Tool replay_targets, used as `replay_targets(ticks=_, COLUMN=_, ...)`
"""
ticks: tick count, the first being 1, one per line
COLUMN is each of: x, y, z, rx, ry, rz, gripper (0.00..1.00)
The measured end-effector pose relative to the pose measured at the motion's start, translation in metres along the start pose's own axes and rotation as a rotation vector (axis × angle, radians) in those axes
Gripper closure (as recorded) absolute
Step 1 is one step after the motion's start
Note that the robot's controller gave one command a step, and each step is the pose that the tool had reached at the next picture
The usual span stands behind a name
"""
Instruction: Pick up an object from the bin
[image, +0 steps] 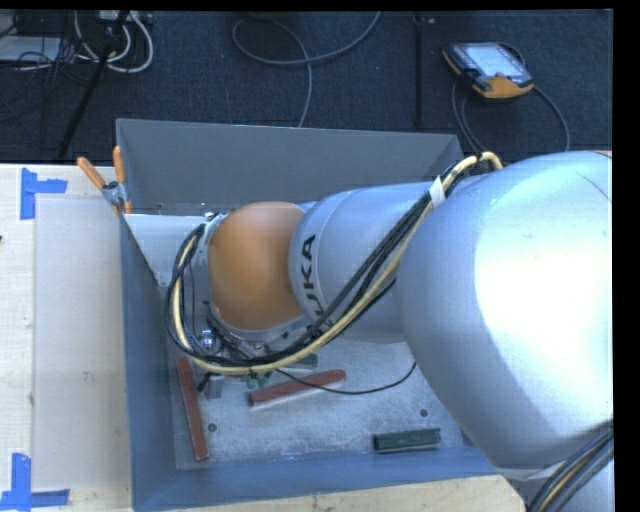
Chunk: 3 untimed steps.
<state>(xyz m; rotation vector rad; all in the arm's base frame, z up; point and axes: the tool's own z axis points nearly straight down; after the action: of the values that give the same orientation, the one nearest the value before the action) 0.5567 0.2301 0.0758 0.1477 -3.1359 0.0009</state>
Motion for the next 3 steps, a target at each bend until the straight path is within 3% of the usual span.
replay_targets(ticks=1, x=0.0, y=-0.001, z=0.0, rx=0.0, ry=0.0, rz=0.003, gripper=0.0)
replay_targets(ticks=2, x=0.0, y=-0.001, z=0.0, rx=0.0, ry=0.0, rz=0.004, gripper=0.0)
replay_targets(ticks=3, x=-0.017, y=0.008, z=0.004, rx=0.0, ry=-0.002, rz=0.204, gripper=0.0)
